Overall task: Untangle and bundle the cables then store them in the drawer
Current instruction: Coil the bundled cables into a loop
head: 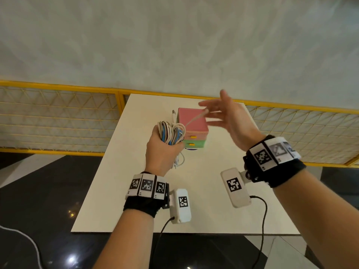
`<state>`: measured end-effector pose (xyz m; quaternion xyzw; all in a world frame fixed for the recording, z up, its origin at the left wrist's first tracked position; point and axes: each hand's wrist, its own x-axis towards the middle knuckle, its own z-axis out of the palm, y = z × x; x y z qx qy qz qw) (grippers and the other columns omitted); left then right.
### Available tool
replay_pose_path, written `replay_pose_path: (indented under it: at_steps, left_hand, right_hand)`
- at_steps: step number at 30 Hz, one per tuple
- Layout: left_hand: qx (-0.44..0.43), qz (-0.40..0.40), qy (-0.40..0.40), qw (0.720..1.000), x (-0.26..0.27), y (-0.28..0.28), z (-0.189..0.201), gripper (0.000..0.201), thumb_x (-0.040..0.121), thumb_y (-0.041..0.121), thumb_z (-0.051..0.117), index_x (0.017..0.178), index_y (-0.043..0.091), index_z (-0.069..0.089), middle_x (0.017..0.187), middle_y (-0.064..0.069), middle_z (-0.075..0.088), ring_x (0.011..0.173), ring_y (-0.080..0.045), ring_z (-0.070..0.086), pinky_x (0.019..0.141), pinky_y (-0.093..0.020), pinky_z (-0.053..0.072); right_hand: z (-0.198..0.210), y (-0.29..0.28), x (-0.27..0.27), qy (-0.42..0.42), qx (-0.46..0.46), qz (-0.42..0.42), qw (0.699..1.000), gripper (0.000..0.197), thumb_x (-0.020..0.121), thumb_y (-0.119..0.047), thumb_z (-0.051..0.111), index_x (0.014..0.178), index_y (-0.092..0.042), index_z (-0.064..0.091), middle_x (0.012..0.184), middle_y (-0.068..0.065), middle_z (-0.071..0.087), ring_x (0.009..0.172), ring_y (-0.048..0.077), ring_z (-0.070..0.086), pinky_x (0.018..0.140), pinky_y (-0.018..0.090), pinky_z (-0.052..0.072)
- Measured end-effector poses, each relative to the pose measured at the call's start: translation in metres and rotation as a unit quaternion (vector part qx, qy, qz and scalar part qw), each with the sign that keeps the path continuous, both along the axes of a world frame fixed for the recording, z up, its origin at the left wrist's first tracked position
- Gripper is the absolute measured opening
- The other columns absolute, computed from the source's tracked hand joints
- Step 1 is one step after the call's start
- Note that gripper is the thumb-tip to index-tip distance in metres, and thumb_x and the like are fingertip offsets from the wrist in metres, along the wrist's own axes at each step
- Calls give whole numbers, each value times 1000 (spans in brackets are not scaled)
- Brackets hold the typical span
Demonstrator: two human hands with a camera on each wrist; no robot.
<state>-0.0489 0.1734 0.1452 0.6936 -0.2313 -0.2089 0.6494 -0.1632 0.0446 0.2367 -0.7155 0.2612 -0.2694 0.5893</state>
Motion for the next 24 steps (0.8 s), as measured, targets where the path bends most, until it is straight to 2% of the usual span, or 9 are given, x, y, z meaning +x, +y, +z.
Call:
replay_pose_path:
  at_steps: [3,5,7,9,12,15,17,19,24]
  left_hand:
    - [41,4,-51,998,1,7,-4,43,58,30,73,97,27,54,80,5,66,79,-24,65,78,-48,56]
    - [42,3,-70,997,0,9,-2,44,58,32,72,98,26,53,79,5,65,77,-25,64,76,-48,56]
    - [37,1,-80,996,1,10,-1,45,58,33,72,98,26,53,79,6,65,76,-23,64,75,-47,56]
    - [22,2,-76,997,4,10,0,46,58,34,72,100,26,54,80,6,66,77,-22,65,76,-47,56]
    - [-1,7,-54,999,9,9,0,43,58,31,74,97,30,56,81,6,67,81,-24,67,79,-50,57]
    - [-11,0,-49,999,13,8,-1,40,59,30,74,95,31,55,79,8,67,81,-24,67,80,-52,56]
    - [-12,6,-59,998,15,7,-1,39,62,26,76,94,32,54,78,11,66,79,-23,67,78,-51,56]
    - [-16,19,-74,997,19,5,1,39,67,23,79,95,32,54,78,12,66,78,-19,67,77,-49,57]
    - [-30,9,-103,994,30,1,13,41,67,36,80,97,31,53,77,12,65,76,-16,65,77,-44,57]
  right_hand:
    - [7,2,0,93,-219,26,971,31,96,-39,48,103,-21,72,108,-1,69,103,16,62,92,33,47]
    - [0,6,4,238,-424,88,869,27,95,-24,53,118,-22,65,118,2,63,107,19,58,95,34,45]
    - [-17,9,10,314,-496,129,799,32,95,-14,49,125,-21,60,124,4,62,111,23,58,97,38,45]
    - [-32,9,16,323,-480,121,807,30,97,-10,45,121,-18,61,121,5,64,108,25,60,90,36,48]
    - [-43,8,24,300,-427,58,851,22,95,-4,43,98,-15,61,102,10,65,91,28,62,73,31,49]
    - [-47,14,35,212,-296,-3,931,16,92,2,41,87,-12,49,92,14,62,85,29,66,75,43,56]
    - [-45,19,42,170,-212,-10,962,18,91,1,39,92,-9,54,97,13,64,89,27,67,82,44,55]
    - [-43,19,43,179,-235,22,955,26,90,-1,40,101,-10,62,101,7,64,94,23,62,85,38,51]
    - [-51,12,33,242,-455,2,857,23,95,-14,50,106,-10,70,100,10,58,91,28,55,76,33,42]
